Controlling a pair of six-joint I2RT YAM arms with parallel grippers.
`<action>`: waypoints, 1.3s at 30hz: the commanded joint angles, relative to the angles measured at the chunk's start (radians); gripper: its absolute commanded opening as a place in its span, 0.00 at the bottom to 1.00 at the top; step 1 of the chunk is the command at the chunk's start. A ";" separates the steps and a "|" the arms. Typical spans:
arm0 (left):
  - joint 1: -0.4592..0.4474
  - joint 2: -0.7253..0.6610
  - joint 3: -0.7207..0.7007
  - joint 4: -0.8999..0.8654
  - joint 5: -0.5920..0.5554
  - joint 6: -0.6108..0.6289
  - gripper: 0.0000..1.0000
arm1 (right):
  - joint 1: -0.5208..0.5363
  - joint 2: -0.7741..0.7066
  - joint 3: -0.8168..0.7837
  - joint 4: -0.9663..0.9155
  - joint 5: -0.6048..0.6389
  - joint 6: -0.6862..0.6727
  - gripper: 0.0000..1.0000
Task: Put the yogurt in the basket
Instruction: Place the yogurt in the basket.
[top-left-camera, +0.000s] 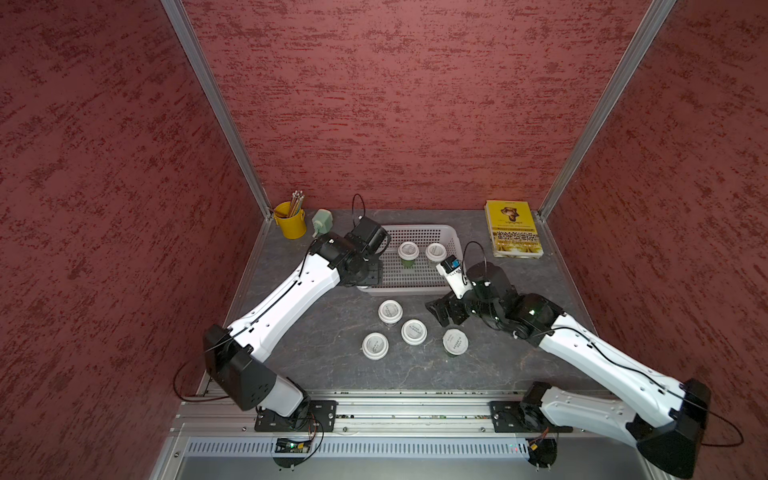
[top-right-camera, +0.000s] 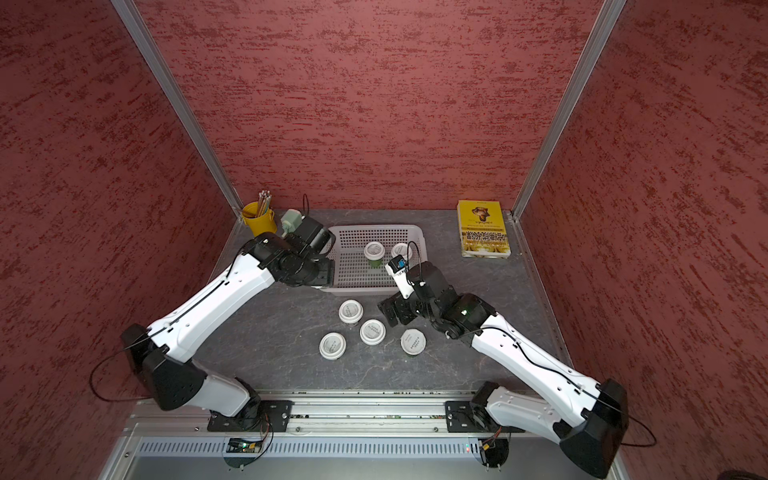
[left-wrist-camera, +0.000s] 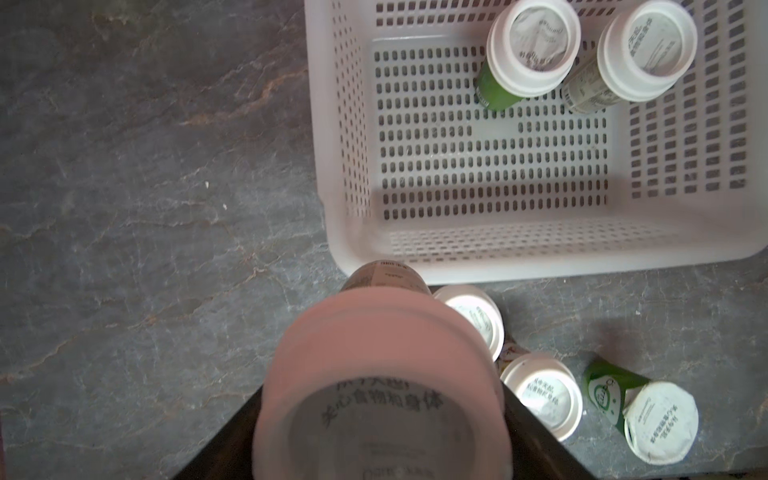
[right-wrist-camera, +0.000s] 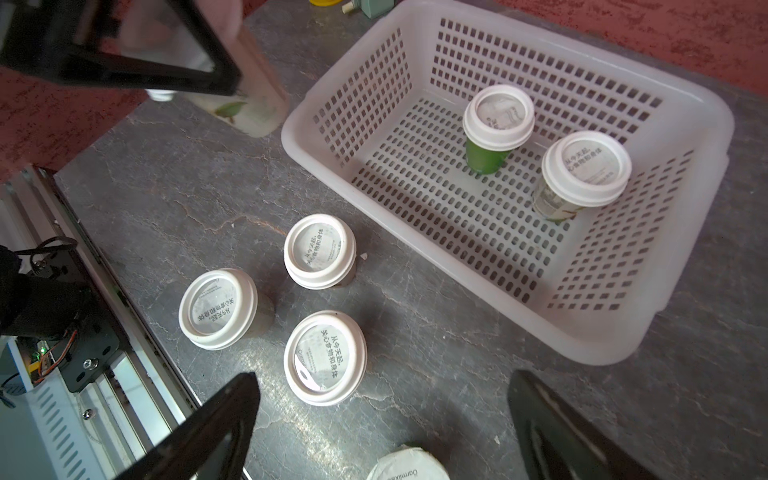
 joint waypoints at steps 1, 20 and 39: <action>0.021 0.113 0.100 0.036 -0.010 0.079 0.75 | 0.009 -0.014 -0.003 0.073 -0.023 -0.041 0.99; 0.174 0.630 0.609 0.010 0.107 0.224 0.76 | 0.009 0.000 -0.033 0.125 0.052 -0.102 0.98; 0.163 0.772 0.639 0.095 0.090 0.229 0.76 | 0.009 0.038 -0.038 0.126 0.050 -0.095 0.98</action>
